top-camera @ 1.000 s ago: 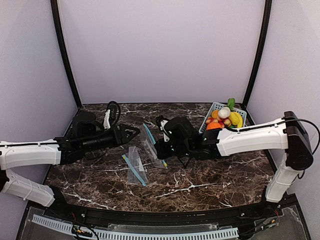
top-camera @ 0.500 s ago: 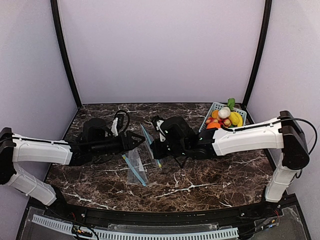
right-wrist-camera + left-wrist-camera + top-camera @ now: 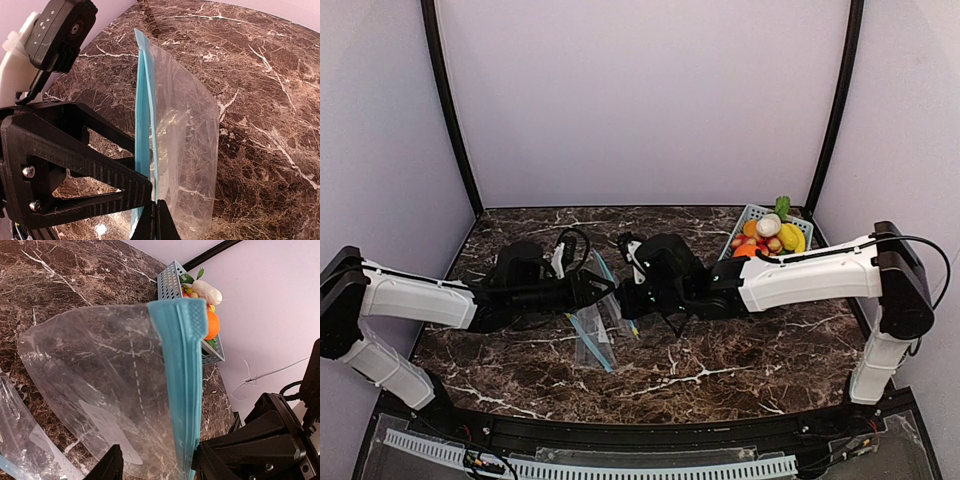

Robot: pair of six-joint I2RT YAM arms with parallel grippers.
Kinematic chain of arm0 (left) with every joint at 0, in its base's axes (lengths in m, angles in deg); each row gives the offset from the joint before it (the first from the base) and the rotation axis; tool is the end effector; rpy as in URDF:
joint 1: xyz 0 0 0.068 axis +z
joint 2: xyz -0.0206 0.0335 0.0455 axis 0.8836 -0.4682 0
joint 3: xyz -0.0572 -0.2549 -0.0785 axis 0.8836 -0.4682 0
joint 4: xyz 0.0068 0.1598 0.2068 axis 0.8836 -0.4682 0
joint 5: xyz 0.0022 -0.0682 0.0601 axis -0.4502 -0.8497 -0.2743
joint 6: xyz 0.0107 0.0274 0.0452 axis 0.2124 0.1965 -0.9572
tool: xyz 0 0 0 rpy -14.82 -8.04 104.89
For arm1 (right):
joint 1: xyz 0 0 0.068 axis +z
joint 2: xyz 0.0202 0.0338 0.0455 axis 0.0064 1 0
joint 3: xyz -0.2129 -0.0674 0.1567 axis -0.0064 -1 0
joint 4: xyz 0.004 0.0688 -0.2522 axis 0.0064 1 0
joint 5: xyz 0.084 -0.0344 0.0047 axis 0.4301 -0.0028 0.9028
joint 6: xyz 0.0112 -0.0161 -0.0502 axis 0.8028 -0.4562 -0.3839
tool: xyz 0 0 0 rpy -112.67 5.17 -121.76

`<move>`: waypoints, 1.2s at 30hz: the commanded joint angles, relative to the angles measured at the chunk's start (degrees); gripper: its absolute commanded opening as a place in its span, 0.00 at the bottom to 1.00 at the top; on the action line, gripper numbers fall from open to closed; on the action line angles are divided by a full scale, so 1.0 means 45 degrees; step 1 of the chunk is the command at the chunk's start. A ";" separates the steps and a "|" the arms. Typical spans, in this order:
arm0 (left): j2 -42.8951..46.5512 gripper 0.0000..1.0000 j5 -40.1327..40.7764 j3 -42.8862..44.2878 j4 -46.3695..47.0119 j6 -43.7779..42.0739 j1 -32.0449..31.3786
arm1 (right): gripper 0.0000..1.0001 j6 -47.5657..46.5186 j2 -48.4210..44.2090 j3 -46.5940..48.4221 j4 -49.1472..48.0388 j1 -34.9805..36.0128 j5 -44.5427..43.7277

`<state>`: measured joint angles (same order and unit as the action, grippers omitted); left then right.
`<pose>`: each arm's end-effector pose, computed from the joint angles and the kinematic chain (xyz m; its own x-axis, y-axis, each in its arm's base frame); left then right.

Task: Place the food in the zip-top bag and seal the zipper
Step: Open the zipper food storage bag at the center of the board.

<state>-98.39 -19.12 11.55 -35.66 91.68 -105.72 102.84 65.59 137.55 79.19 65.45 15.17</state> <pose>0.2096 -0.2115 0.2105 -0.7661 -0.2852 -0.5760 0.3894 0.5070 -0.7690 0.1780 0.3665 0.2382 -0.6113 -0.1337 -0.7800 -0.5874 0.7371 0.3340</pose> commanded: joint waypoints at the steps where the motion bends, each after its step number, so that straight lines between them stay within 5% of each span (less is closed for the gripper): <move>1: -0.0110 0.46 -0.0056 0.0327 -0.0114 -0.0149 -0.0043 | 0.00 0.0121 0.0329 0.0551 0.0275 0.0209 -0.0613; 17: 0.0122 0.33 0.1168 0.0595 -0.2570 -0.0757 -0.0043 | 0.00 0.0407 0.0659 0.1064 0.1309 0.0314 -0.1690; 28: 0.0463 0.02 0.0824 0.0571 -0.2140 -0.0685 -0.0038 | 0.00 0.0661 0.0744 0.1292 0.2200 0.0357 -0.2713; 36: 0.1507 0.01 0.1870 0.0954 -0.4368 -0.1809 -0.0049 | 0.00 0.1183 0.0254 0.1131 0.3171 0.0345 -0.3951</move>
<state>-94.93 -14.18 13.74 -47.77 87.44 -105.74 106.06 68.46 142.03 89.66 66.41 2.19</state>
